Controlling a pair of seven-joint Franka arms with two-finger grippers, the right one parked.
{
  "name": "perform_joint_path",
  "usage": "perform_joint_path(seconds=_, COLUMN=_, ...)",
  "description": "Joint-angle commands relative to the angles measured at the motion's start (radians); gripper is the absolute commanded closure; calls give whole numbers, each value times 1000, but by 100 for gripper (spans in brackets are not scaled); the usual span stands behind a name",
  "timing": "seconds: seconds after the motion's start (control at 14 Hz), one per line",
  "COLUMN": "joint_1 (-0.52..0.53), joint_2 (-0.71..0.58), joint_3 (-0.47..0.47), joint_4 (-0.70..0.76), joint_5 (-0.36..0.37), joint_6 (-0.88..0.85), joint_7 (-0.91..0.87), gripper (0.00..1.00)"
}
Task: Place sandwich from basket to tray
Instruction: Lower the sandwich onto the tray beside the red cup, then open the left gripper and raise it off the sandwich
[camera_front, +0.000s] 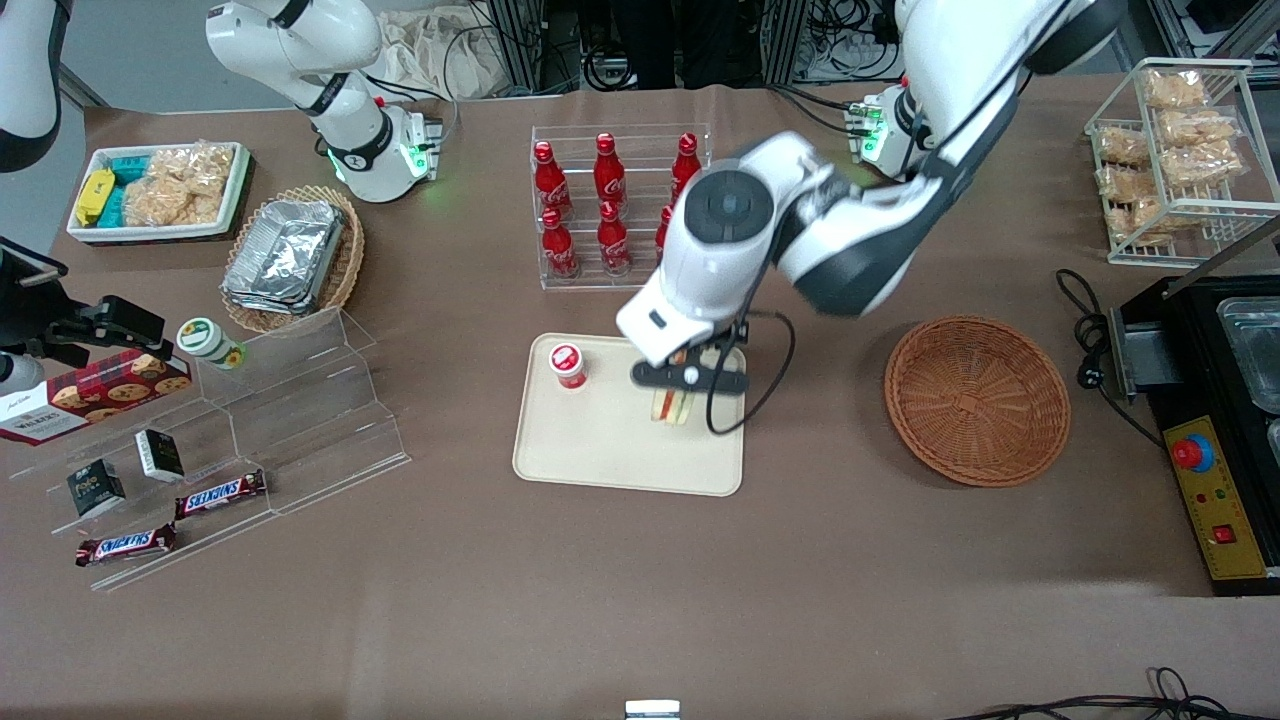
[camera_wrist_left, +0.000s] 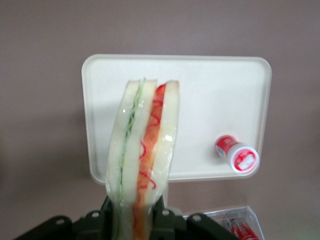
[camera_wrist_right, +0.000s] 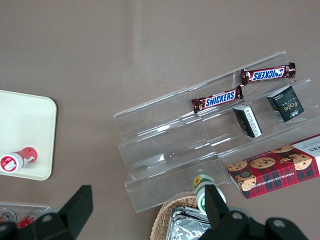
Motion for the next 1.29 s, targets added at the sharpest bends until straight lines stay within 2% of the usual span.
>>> perform_joint_path(seconds=0.0, joint_1=4, joint_2=91, joint_3=47, joint_4=21, joint_5=12, joint_6=35, joint_7=-1, gripper=68)
perform_joint_path(seconds=0.21, joint_1=7, joint_2=182, joint_3=88, joint_4=19, joint_5=13, joint_6=124, joint_7=0, gripper=68)
perform_joint_path(seconds=0.57, joint_1=7, joint_2=237, joint_3=104, joint_4=19, joint_5=18, joint_6=164, joint_7=2, gripper=65)
perform_joint_path(seconds=0.79, joint_1=2, joint_2=240, joint_3=104, joint_4=19, joint_5=10, joint_6=180, joint_7=-13, gripper=47)
perform_joint_path(seconds=0.93, joint_1=1, joint_2=242, joint_3=104, joint_4=19, joint_5=7, joint_6=180, joint_7=-16, gripper=5)
perform_joint_path(seconds=1.0, joint_1=1, joint_2=240, joint_3=104, joint_4=19, joint_5=5, joint_6=180, joint_7=-17, gripper=0)
perform_joint_path(seconds=1.21, joint_1=8, joint_2=217, joint_3=104, joint_4=30, joint_5=16, joint_6=158, joint_7=-58, gripper=0)
